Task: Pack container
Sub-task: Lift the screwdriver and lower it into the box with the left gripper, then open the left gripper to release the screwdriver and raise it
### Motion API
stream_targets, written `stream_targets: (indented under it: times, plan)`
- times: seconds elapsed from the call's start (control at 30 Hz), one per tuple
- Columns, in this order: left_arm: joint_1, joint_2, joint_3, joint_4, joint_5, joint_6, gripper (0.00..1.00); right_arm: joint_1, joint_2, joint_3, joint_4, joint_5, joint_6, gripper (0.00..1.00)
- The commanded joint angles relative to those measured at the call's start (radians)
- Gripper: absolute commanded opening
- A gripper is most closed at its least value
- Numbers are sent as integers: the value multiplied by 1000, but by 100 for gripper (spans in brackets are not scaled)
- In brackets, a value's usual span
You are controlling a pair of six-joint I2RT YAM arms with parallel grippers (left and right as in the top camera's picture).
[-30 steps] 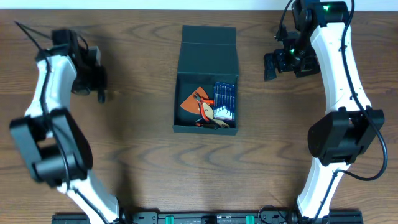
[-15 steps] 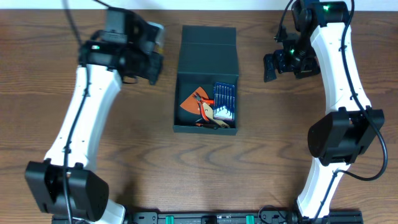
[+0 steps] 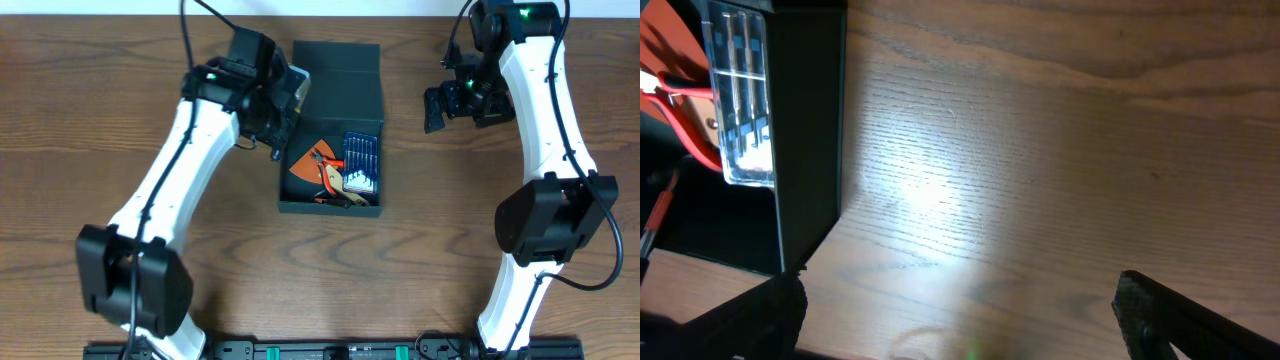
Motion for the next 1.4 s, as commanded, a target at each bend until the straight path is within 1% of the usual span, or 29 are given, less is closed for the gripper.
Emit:
stream_targets:
  times: [0.0,0.3,0.5,0.97,1.0,1.07,1.13,1.17,1.2,1.3,1.37]
  plan:
    - [-32,46,-15,-10,6,16,14,8,-12,-5,-4,-11,5,99]
    - [-101,95,-15,-36,6,18,14,8,-12,-5,-5,-11,5,99]
    - [-103,103,-19,-50,6,35,15,8,-12,-5,-5,-11,5,99]
    - [-103,167,-26,-49,5,36,15,8,-12,-5,-5,-11,5,99]
    - [-103,170,-26,-48,5,36,17,8,-12,-5,-5,-11,5,99]
    - [-103,170,-26,-45,4,36,34,8,-12,-5,-5,-11,5,99]
    - [-103,170,-26,-39,1,36,47,8,-12,-5,-5,-11,5,99]
    - [-103,170,-26,-35,1,36,56,8,-12,-5,-5,-11,5,99]
    - [-103,170,-26,-32,1,36,62,8,-12,-5,-5,-11,5,99]
    - [-103,169,-25,-19,-23,36,69,9,-12,-5,-5,-12,5,99]
    - [-103,169,-15,-17,-56,36,71,9,-14,-4,-4,-32,5,99]
